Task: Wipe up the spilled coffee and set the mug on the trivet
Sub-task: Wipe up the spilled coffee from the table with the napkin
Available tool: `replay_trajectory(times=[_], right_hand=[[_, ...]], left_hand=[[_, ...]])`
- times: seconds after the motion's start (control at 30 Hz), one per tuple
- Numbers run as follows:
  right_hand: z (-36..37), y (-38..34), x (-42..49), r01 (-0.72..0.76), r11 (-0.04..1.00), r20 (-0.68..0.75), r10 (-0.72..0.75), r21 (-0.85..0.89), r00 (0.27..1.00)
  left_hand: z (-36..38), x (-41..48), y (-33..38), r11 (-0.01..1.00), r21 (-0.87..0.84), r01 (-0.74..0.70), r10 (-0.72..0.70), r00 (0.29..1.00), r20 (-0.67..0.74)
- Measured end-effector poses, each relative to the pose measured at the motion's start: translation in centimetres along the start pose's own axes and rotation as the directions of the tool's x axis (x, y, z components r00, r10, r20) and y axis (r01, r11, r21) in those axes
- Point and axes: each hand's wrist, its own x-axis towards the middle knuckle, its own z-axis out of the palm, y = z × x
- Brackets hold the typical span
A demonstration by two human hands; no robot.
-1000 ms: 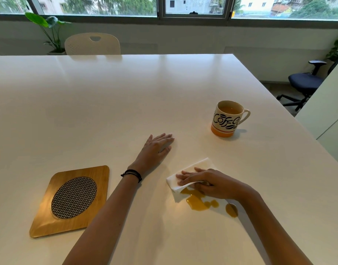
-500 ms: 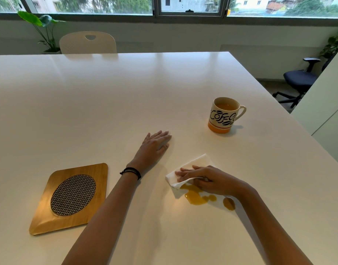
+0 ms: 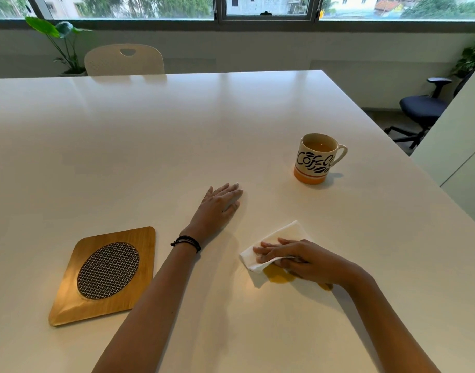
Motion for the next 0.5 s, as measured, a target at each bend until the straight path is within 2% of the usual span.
replay_trajectory(times=[0.5], right_hand=[[0.34, -0.11, -0.77, -0.067, 0.998, -0.029, 0.068, 0.009, 0.997]], left_hand=[[0.48, 0.22, -0.47, 1.0, 0.008, -0.009, 0.009, 1.0, -0.011]])
